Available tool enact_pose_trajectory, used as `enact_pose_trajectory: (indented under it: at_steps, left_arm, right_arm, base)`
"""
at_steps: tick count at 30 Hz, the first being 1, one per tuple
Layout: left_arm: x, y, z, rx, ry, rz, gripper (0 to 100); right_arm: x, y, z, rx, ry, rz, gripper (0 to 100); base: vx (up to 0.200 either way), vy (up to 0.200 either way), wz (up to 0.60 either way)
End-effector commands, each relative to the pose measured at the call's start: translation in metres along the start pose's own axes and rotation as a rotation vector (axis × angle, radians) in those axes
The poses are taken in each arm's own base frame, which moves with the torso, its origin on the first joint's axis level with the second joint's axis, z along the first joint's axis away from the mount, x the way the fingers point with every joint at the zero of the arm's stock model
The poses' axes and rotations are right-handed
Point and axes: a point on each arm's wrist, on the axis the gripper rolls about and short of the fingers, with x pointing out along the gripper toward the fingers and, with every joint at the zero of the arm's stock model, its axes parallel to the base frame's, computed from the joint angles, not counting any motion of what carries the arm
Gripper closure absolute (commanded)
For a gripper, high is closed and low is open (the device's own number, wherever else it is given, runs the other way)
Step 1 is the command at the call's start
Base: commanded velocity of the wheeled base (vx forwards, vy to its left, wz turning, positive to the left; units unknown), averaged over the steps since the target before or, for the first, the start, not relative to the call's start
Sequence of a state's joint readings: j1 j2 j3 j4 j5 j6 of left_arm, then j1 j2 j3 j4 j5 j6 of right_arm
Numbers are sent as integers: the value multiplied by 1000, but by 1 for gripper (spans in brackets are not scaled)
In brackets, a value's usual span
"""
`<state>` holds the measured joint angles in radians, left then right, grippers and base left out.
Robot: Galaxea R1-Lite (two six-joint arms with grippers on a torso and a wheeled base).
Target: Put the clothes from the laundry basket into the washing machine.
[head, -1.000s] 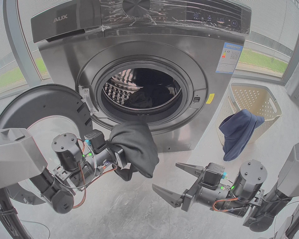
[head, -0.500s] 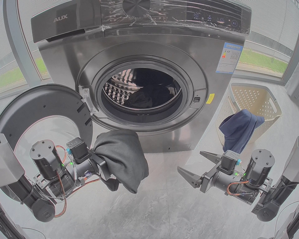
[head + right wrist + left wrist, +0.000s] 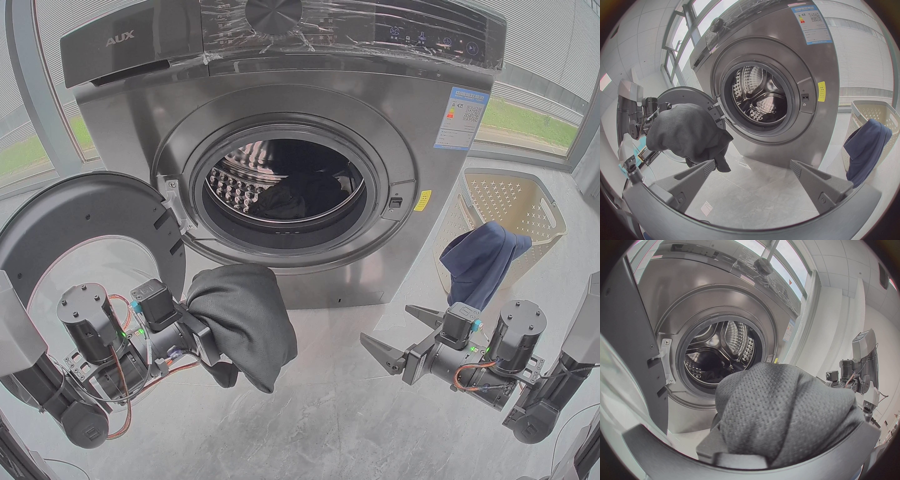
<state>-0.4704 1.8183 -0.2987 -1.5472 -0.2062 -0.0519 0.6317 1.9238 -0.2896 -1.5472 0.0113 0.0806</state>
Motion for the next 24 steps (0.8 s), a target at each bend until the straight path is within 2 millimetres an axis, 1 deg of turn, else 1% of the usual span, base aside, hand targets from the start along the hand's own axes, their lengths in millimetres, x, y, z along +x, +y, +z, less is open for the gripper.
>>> enact_pose_trajectory:
  at_steps: [1,14,21,24]
  left_arm:
    - [0,-2,-1,-3,3,-6,100]
    - [4,-8,-5,-4,17,-31,100]
    - [4,-12,-6,-7,23,-48,100]
    - [6,-12,-8,-7,31,-49,100]
  right_arm:
    - [0,2,-2,5,7,4,0]
    - [0,4,-2,4,9,13,0]
    - [-1,5,-3,4,13,16,0]
    - [-1,8,-3,7,15,26,0]
  base:
    - [200,0,0]
    - [200,0,0]
    - [0,0,0]
    - [0,0,0]
